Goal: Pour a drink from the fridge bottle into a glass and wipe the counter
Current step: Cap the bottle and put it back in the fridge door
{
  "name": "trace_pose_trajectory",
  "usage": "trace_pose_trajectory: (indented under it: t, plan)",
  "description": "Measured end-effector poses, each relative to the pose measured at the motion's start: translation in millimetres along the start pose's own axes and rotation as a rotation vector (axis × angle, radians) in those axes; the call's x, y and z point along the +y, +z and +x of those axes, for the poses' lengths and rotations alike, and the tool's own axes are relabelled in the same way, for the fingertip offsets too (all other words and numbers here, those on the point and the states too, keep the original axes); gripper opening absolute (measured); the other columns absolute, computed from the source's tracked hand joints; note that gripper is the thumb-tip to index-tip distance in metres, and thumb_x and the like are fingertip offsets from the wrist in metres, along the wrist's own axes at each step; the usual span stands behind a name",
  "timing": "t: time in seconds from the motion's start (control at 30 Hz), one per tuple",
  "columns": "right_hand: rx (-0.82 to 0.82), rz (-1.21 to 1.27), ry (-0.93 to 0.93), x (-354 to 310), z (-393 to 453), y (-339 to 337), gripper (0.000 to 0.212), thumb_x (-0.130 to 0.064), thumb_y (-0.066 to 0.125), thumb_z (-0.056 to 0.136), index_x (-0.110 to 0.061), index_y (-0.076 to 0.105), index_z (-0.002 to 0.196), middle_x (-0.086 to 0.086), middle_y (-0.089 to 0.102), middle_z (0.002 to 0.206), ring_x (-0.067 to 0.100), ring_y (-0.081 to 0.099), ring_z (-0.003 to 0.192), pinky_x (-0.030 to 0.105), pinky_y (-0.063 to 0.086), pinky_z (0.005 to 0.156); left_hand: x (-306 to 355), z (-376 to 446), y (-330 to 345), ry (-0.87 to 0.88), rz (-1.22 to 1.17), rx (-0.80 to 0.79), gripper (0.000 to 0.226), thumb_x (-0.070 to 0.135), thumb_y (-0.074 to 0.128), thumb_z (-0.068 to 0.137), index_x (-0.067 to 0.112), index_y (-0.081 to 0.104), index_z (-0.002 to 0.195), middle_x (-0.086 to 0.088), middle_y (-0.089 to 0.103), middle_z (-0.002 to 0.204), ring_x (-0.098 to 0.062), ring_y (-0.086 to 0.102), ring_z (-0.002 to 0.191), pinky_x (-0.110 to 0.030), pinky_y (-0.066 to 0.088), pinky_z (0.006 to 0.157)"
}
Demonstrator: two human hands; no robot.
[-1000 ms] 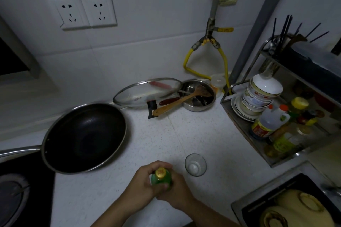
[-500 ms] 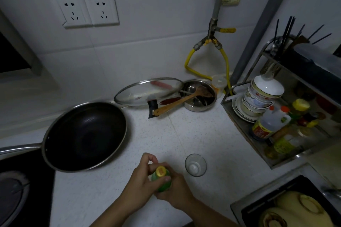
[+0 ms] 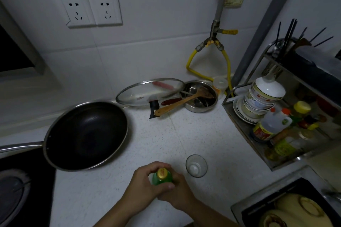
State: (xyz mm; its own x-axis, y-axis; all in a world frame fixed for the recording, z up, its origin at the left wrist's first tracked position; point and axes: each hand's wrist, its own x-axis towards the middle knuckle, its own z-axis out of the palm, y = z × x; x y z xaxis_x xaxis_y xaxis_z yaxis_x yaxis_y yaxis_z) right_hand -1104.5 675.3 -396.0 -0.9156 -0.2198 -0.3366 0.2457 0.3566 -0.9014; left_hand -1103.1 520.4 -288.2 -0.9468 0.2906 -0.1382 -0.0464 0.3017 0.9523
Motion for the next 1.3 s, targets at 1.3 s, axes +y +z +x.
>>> trace_pose_trajectory:
  t: [1.3]
  plan:
    - [-0.019, -0.030, -0.018, 3, 0, -2, 0.066, -0.024, 0.081, 0.057, -0.041, 0.058, 0.116, -0.007, 0.072, 0.106, 0.012, 0.068, 0.098, 0.026, 0.058, 0.081, -10, 1, 11, -0.009, -0.178, 0.201, 0.027, 0.005, 0.084, 0.071, 0.026, 0.072, 0.083, 0.002, 0.079, 0.091, -0.014, 0.074, 0.092, -0.020, 0.058, 0.080]
